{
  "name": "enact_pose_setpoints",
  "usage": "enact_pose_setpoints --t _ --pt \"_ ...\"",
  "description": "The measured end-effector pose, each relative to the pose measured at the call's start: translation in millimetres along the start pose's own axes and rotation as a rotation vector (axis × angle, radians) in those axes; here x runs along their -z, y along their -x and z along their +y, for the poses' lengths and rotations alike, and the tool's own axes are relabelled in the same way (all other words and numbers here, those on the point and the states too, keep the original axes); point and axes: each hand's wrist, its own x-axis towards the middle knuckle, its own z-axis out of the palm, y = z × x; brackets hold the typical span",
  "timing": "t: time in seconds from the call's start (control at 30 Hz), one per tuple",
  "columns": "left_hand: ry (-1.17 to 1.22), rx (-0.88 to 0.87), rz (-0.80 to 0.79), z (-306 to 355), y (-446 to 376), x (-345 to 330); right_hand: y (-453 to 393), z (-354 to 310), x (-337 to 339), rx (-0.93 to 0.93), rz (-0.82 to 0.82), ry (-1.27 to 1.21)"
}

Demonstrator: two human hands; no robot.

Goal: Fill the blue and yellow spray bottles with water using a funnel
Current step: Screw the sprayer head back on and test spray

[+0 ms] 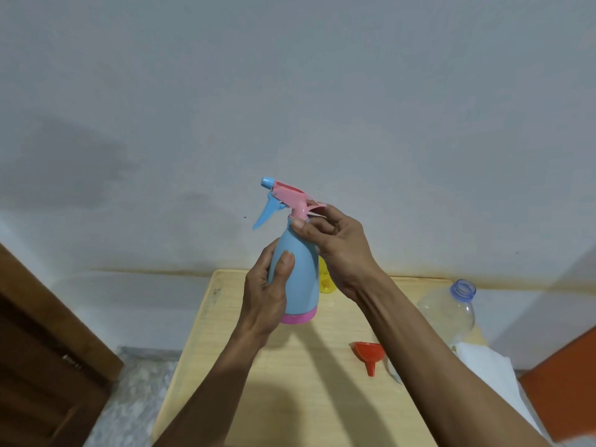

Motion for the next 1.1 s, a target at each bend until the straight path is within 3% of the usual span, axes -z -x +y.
enact_pose_setpoints --t 0.2,0.4,0.57,0.87,1.1 --pt "-0.035 -0.023 -0.005 -2 1 2 -2 -9 10 0.030 -0.117 0.143" --pt "-0.092 -0.043 -0.005 -3 3 4 -8 -11 15 0.078 -0.090 0.300" --pt "-0.063 -0.029 -0.011 -5 3 2 -6 -19 15 0.082 -0.222 0.337" --pt "-0.126 -0.051 0.106 -17 8 -6 -1 -2 2 0.209 -0.025 0.482" --pt "-0.115 -0.062 0.100 -15 13 -6 7 -8 4 0.211 0.011 0.478"
